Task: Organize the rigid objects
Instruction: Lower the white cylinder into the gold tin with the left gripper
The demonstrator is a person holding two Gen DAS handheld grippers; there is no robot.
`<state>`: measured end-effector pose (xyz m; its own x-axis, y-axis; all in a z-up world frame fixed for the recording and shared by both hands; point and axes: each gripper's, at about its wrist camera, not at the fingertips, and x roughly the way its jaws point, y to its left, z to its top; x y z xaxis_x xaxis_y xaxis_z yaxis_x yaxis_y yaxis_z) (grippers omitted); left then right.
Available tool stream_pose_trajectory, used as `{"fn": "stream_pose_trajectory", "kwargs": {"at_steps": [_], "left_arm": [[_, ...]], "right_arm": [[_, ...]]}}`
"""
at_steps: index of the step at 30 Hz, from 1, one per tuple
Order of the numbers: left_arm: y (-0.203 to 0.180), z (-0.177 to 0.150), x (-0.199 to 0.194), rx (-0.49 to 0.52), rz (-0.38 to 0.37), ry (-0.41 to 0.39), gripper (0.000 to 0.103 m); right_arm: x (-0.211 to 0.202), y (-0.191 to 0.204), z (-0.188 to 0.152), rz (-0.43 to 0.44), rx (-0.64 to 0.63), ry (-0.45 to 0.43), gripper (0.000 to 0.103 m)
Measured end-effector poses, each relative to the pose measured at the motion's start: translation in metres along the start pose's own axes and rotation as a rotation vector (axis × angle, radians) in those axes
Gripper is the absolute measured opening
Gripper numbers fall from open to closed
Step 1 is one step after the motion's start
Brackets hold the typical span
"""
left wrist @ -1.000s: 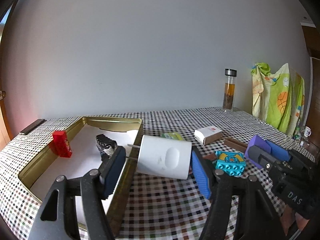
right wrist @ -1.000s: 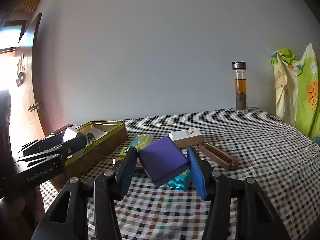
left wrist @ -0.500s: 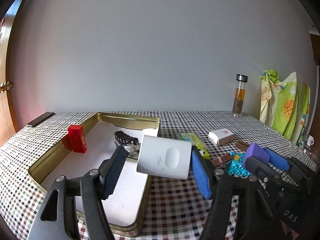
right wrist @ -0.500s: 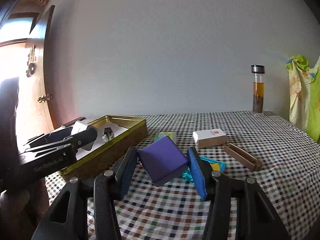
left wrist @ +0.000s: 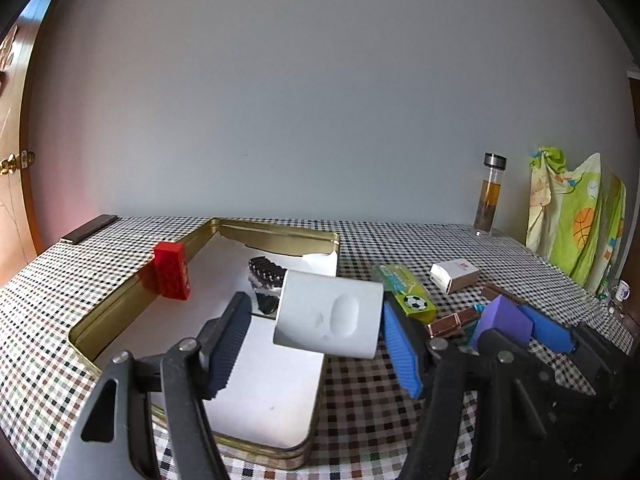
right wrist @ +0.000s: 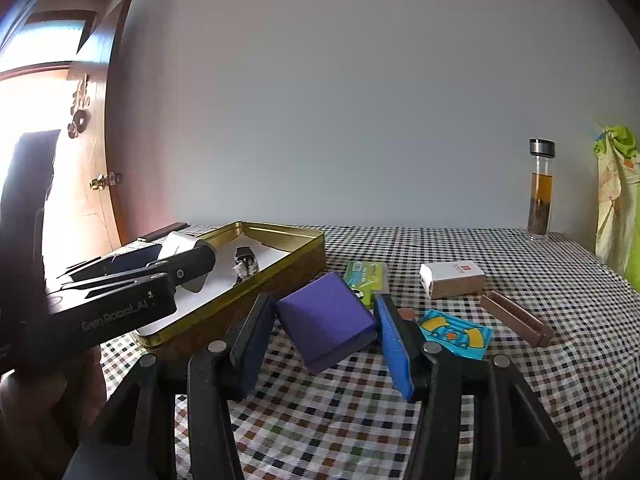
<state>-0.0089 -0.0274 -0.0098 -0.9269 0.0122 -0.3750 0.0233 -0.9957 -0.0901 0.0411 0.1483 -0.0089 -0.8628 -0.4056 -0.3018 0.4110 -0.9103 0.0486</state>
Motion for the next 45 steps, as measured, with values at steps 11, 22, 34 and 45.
{"fn": "stream_pose_trajectory", "kwargs": {"at_steps": [11, 22, 34, 45], "left_arm": [[0.01, -0.001, -0.002, -0.017, 0.007, 0.007, 0.065], [0.022, -0.006, 0.0, -0.035, 0.003, 0.024, 0.065], [0.039, -0.006, -0.002, -0.045, 0.022, 0.023, 0.065], [0.052, -0.005, -0.004, -0.045, 0.057, 0.023, 0.065]], "right_arm": [[0.004, 0.012, 0.0, 0.023, -0.031, 0.005, 0.054], [0.007, 0.028, -0.002, 0.057, -0.063, 0.007, 0.054], [0.013, 0.039, -0.001, 0.105, -0.061, 0.023, 0.054], [0.02, 0.05, 0.002, 0.148, -0.057, 0.05, 0.054]]}}
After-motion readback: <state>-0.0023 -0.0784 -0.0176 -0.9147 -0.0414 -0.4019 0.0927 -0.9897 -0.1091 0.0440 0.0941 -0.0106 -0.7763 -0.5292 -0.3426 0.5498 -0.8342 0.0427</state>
